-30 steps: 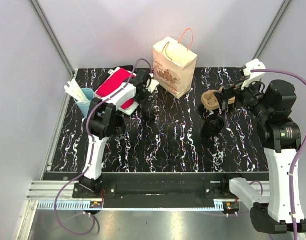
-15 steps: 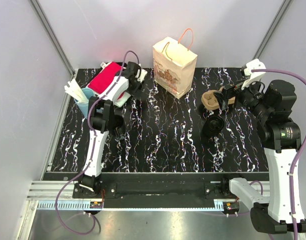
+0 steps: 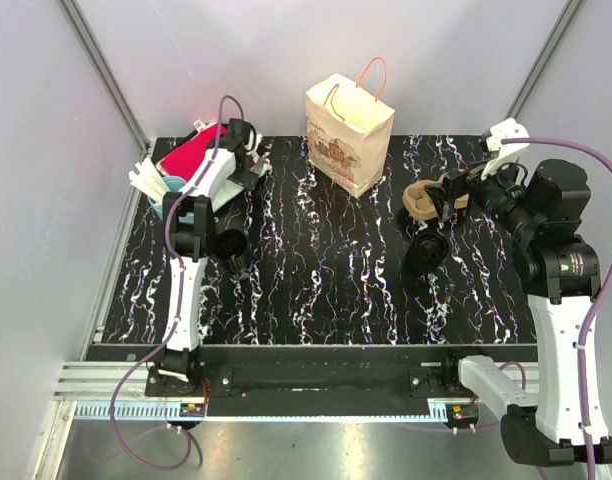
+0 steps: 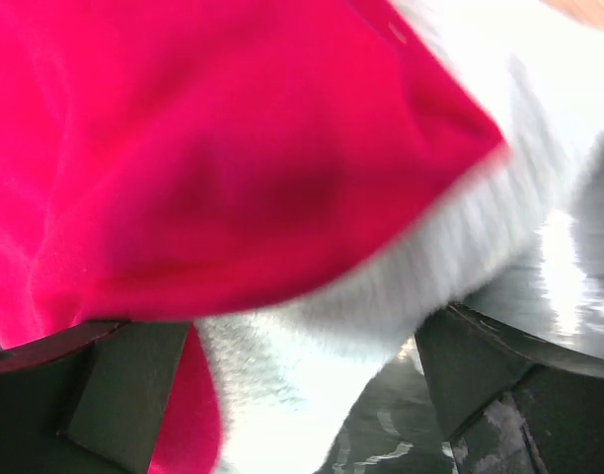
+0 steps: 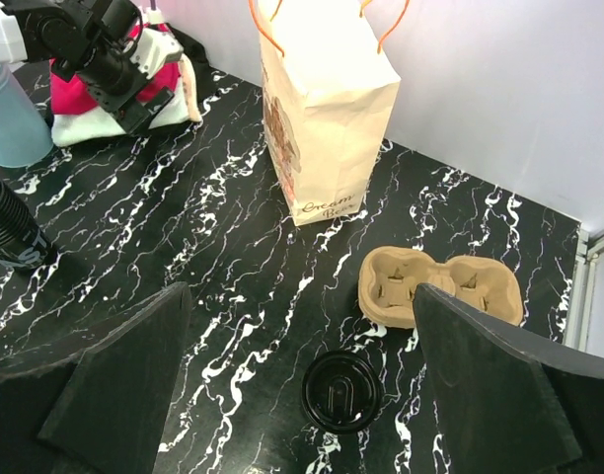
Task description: Pack the takeout coffee
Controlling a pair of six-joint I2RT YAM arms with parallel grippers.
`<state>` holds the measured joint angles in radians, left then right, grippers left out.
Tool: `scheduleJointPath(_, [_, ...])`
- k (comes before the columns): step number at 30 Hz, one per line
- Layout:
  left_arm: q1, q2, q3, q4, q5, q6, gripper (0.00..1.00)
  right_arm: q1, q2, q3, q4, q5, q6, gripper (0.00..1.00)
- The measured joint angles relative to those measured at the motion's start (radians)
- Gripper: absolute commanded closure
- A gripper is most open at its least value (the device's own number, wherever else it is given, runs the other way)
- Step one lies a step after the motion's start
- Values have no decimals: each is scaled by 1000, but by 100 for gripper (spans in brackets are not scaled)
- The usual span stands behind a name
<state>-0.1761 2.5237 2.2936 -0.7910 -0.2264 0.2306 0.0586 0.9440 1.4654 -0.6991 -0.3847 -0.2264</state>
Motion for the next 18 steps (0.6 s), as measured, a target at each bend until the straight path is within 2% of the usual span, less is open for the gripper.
scheduleJointPath(8, [51, -55, -103, 30, 6, 2, 1, 0, 12, 0, 8, -20, 8, 0])
scheduleJointPath(13, [53, -199, -283, 72, 178, 17, 1, 0, 21, 0, 10, -25, 11, 0])
scheduleJointPath(18, [31, -335, -308, 122, 313, 30, 1, 0, 27, 0, 21, -26, 12, 0])
